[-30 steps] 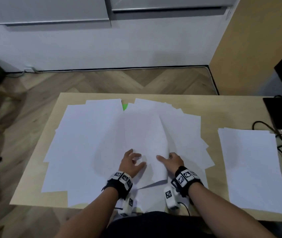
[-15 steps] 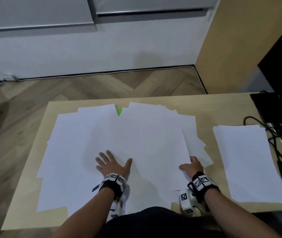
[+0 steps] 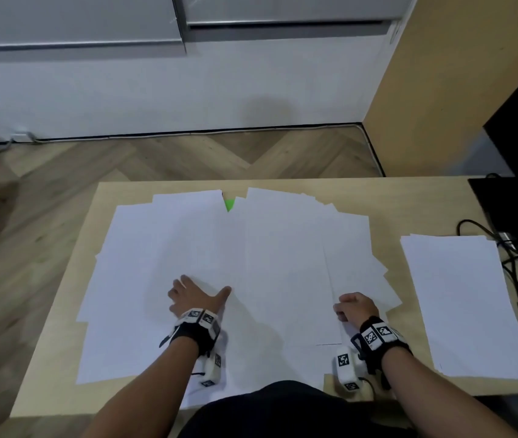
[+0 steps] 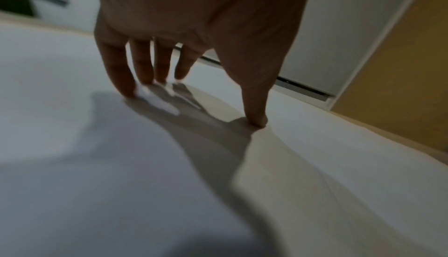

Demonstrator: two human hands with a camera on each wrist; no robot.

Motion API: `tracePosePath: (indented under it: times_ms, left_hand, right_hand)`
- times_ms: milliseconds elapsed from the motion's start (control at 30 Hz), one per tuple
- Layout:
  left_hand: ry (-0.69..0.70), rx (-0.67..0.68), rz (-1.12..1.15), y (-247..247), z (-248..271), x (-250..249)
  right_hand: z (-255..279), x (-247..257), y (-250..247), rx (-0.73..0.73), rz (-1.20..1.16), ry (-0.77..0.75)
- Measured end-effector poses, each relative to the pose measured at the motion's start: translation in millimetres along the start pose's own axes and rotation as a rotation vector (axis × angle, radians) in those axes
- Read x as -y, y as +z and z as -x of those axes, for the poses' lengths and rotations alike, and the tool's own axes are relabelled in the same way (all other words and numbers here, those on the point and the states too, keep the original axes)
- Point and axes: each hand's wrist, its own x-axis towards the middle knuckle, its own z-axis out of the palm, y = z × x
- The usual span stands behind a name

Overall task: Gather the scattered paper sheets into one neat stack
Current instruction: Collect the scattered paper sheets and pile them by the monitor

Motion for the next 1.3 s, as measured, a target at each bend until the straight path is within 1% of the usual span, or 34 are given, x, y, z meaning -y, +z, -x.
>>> tracePosePath:
  times_ms: [33,167,300,367,533,733,800,867,900,1000,1067,1133,1167,1233,1300]
  left_hand:
    - [-0.022,0.000,0.008,-3.1,-4.1,2.4]
    - [-0.007,0.041,0.020,-4.4,-7.8,-2.0]
    - [-0.031,0.055,0.113,-0.3,-3.5,-6.5]
    - [-0.047,0.072,0.176,-0.5,-3.1,-7.7]
    - [-0.067,0.169,0.341,-4.9,-3.5,-6.1]
    - [0.022,0.239,0.479,-4.5,-2.1,-21.2]
    - [0.047,0.285,0.521,-3.2,0.6,-30.7]
    - [0.071,0.343,0.512,-1.2,6.5,-43.4]
    - [0.087,0.367,0.499,1.1,9.2,-49.7]
    - [0.147,0.421,0.409,7.3,24.5,-69.4]
    - [0.195,0.439,0.323,15.7,30.3,-77.7]
    - [0.268,0.446,0.308,18.9,34.5,-83.8]
    - [0.304,0.453,0.329,21.3,33.9,-85.1]
    - [0.407,0.476,0.370,13.6,38.0,-88.2]
    - [0.526,0.524,0.457,0.8,42.5,-90.9]
  right_hand:
    - [0.6,0.3,1.5,0.022,0.036,-0.003]
    - [7.7,7.4,9.2,0.054,0.097,-0.055]
    - [22.9,19.2,18.4,0.121,0.093,-0.115]
    - [27.4,22.5,24.4,0.147,0.140,-0.165]
    - [38.7,26.1,41.6,0.211,0.555,-0.339]
    - [44.5,26.0,44.9,0.269,0.768,-0.437]
    - [46.3,26.4,44.7,0.199,0.710,-0.471]
    - [47.1,26.5,42.7,0.084,0.641,-0.495]
    - [46.8,25.3,41.5,0.067,0.642,-0.488]
    - [49.6,22.7,36.7,0.140,0.676,-0.465]
    - [50.0,21.0,35.0,0.181,0.589,-0.470]
    - [49.2,21.1,32.4,0.145,0.397,-0.471]
    - [49.3,23.0,29.2,0.080,0.255,-0.454]
    - [48.7,30.1,18.4,-0.056,-0.031,-0.360]
    - [45.5,31.3,6.4,-0.083,-0.232,-0.217]
